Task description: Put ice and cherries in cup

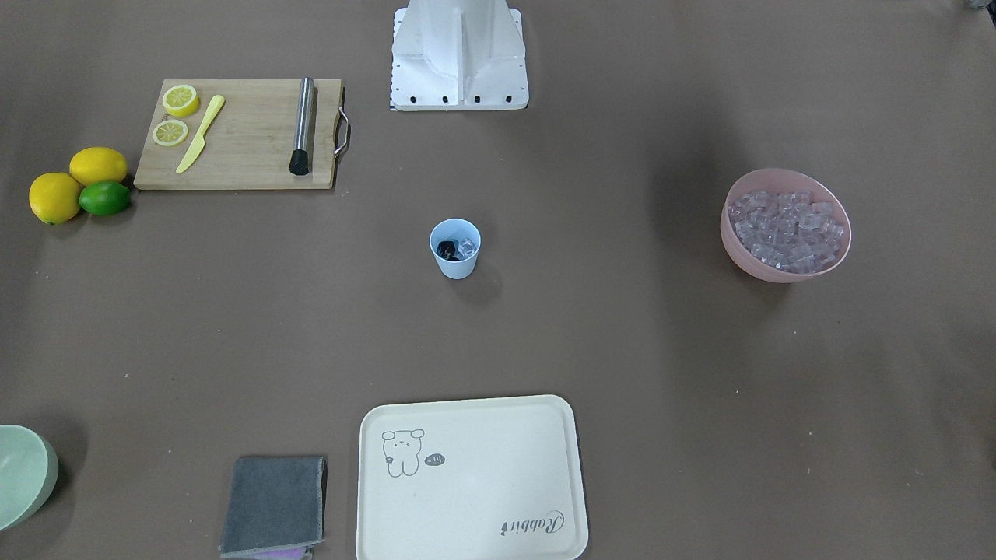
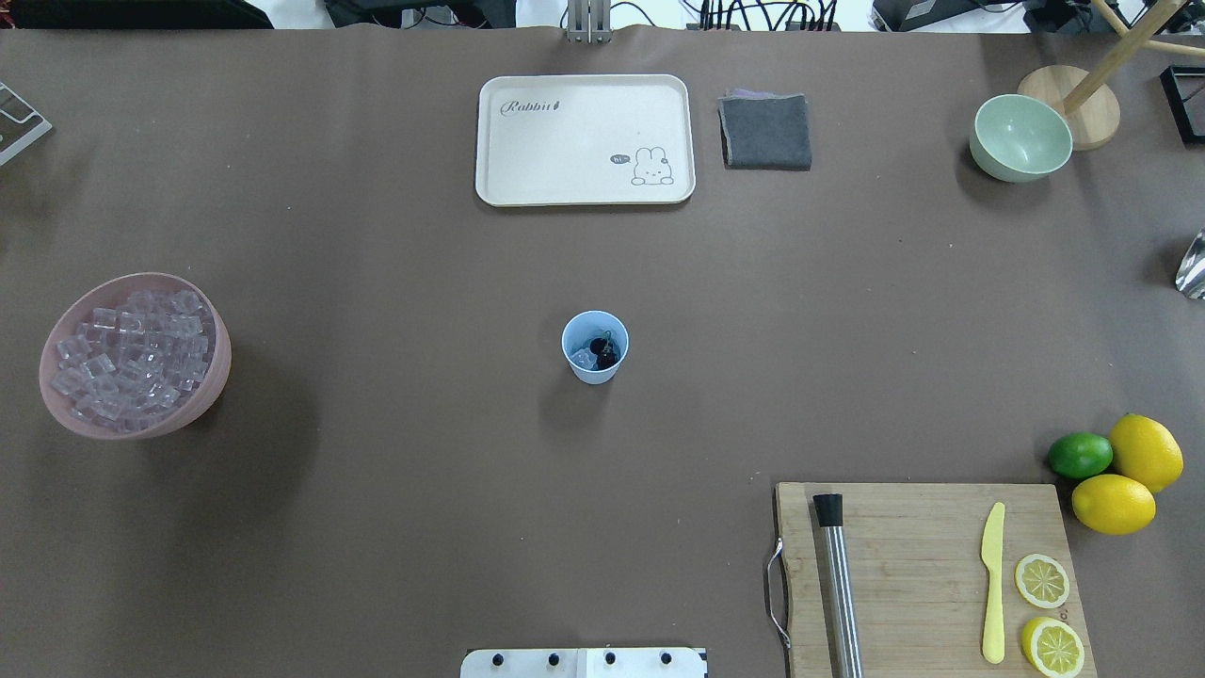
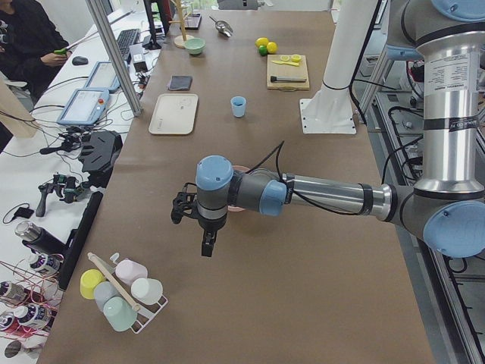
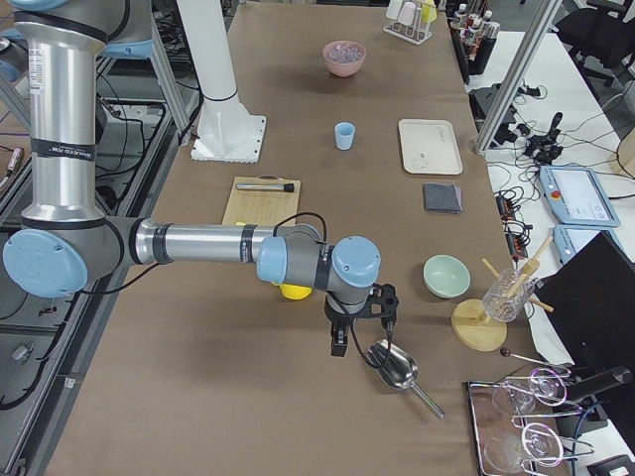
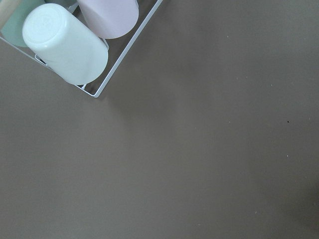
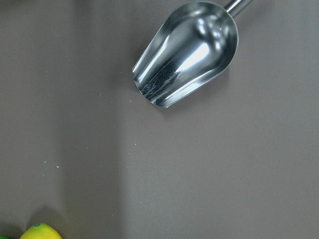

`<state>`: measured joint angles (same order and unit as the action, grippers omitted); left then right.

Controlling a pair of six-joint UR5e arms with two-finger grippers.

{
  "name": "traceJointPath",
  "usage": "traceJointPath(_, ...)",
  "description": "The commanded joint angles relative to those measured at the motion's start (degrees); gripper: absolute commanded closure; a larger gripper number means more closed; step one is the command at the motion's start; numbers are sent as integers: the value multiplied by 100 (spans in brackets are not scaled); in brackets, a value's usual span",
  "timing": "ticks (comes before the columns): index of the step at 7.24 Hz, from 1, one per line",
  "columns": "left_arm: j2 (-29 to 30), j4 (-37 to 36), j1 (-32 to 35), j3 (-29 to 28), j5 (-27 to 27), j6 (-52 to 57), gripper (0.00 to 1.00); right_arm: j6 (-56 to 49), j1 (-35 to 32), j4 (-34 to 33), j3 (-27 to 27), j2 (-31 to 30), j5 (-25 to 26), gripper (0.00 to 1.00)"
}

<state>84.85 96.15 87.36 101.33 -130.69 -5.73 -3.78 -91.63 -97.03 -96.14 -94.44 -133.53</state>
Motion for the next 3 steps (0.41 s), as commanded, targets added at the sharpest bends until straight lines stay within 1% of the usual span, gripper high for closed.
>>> traceJointPath(1,-4,0,1,-16,17,-7,2,0,-13,0,-10,-22,-6,0)
traceJointPath(3,5,0,-8,-16,18,-16,2,0,-13,0,-19,-74,2,0)
